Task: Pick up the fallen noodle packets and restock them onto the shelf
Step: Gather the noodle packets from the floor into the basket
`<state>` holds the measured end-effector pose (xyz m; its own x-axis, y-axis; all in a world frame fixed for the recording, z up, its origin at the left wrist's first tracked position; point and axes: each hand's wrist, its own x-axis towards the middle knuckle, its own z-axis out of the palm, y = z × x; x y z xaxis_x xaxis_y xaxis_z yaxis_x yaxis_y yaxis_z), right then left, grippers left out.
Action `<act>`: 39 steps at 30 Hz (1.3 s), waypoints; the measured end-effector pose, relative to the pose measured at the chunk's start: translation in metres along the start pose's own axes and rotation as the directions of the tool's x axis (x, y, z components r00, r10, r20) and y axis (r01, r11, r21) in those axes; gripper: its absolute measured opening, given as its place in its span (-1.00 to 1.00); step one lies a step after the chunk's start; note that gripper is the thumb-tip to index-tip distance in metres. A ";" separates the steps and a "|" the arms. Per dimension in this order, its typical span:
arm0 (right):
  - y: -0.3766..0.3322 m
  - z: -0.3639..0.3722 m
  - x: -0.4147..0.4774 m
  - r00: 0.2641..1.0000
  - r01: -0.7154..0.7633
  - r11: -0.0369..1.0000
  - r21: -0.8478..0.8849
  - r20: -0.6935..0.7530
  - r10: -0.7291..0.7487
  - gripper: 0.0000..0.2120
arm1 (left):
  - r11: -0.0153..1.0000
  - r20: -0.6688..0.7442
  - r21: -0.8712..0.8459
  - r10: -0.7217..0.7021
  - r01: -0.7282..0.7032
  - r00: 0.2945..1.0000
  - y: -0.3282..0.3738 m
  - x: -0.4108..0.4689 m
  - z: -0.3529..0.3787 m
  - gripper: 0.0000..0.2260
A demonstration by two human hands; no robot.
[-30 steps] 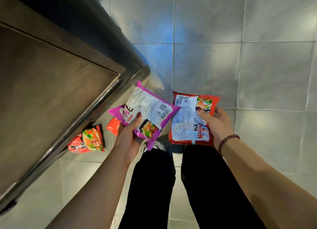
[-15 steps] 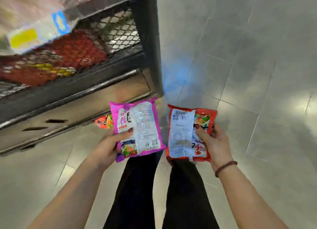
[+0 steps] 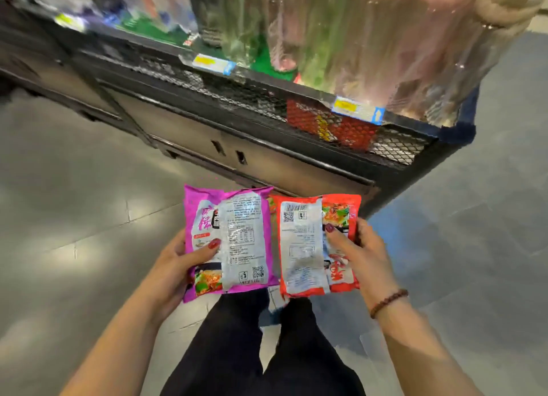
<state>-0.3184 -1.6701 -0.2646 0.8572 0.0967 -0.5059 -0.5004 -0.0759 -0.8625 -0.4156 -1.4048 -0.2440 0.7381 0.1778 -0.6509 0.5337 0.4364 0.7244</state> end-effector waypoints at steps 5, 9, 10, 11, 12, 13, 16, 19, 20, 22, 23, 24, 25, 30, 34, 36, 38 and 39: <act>-0.025 0.087 0.001 0.968 0.009 0.998 -0.064 0.252 0.008 -0.83 | 0.979 -0.198 -0.149 0.109 -0.140 0.974 0.007 -0.043 -0.060 -0.09; -0.038 0.164 0.004 0.916 0.058 0.991 -0.121 0.400 -0.005 -0.84 | 0.941 -0.339 -0.262 0.118 -0.213 0.934 0.009 -0.061 -0.114 -0.05; -0.041 0.184 0.006 0.906 0.075 0.989 -0.126 0.424 -0.015 -0.84 | 0.931 -0.364 -0.285 0.117 -0.230 0.924 0.010 -0.064 -0.128 -0.05; -0.044 0.206 0.007 0.896 0.086 0.987 -0.134 0.445 -0.018 -0.84 | 0.921 -0.388 -0.302 0.117 -0.246 0.914 0.012 -0.066 -0.143 -0.05; -0.045 0.228 0.008 0.887 0.088 0.986 -0.143 0.462 -0.012 -0.85 | 0.913 -0.408 -0.314 0.118 -0.261 0.905 0.015 -0.068 -0.159 -0.06; -0.046 0.251 0.009 0.879 0.080 0.986 -0.145 0.477 -0.001 -0.85 | 0.904 -0.427 -0.328 0.117 -0.274 0.897 0.020 -0.068 -0.175 -0.06; -0.048 0.318 0.013 0.867 0.067 0.987 -0.149 0.498 0.017 -0.85 | 0.874 -0.455 -0.376 0.115 -0.308 0.883 0.038 -0.066 -0.230 -0.06; -0.053 0.382 0.018 0.857 0.097 0.976 -0.196 0.516 0.019 -0.85 | 0.860 -0.481 -0.389 0.117 -0.331 0.869 0.057 -0.061 -0.285 -0.06; -0.056 0.403 0.019 0.850 0.100 0.973 -0.207 0.526 0.024 -0.85 | 0.862 -0.486 -0.382 0.118 -0.332 0.866 0.065 -0.058 -0.303 -0.08; -0.062 0.443 0.023 0.840 0.097 0.969 -0.226 0.541 0.043 -0.83 | 0.863 -0.497 -0.380 0.115 -0.334 0.860 0.080 -0.052 -0.338 -0.25; -0.065 0.462 0.025 0.834 0.094 0.968 -0.234 0.549 0.052 -0.82 | 0.861 -0.509 -0.381 0.109 -0.337 0.854 0.087 -0.048 -0.355 -0.34; -0.069 0.480 0.027 0.826 0.093 0.966 -0.242 0.560 0.061 -0.81 | 0.859 -0.520 -0.384 0.101 -0.338 0.848 0.094 -0.044 -0.371 -0.38; -0.072 0.498 0.029 0.818 0.094 0.965 -0.247 0.572 0.067 -0.81 | 0.856 -0.530 -0.391 0.092 -0.339 0.843 0.101 -0.040 -0.386 -0.39; -0.091 0.595 0.058 0.792 0.107 0.955 -0.278 0.605 0.087 -0.83 | 0.814 -0.582 -0.429 0.083 -0.392 0.809 0.140 -0.012 -0.449 -0.30; -0.104 0.680 0.099 0.758 0.141 0.941 -0.309 0.645 0.098 -0.80 | 0.786 -0.632 -0.454 0.048 -0.420 0.774 0.177 0.026 -0.502 -0.41; -0.113 0.727 0.123 0.732 0.148 0.939 -0.310 0.673 0.107 -0.80 | 0.773 -0.663 -0.459 0.029 -0.437 0.748 0.203 0.046 -0.532 -0.44; -0.125 0.775 0.146 0.707 0.161 0.935 -0.316 0.698 0.114 -0.80 | 0.768 -0.684 -0.456 0.020 -0.450 0.729 0.235 0.066 -0.563 -0.45; -0.133 0.799 0.157 0.696 0.167 0.933 -0.319 0.708 0.118 -0.80 | 0.762 -0.693 -0.456 0.020 -0.459 0.721 0.252 0.075 -0.577 -0.46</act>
<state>-0.2142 -0.8521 -0.2425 0.4513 0.7613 -0.4656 -0.2848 -0.3716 -0.8836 -0.4639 -0.7720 -0.2411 0.2560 0.7480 -0.6123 -0.1201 0.6531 0.7476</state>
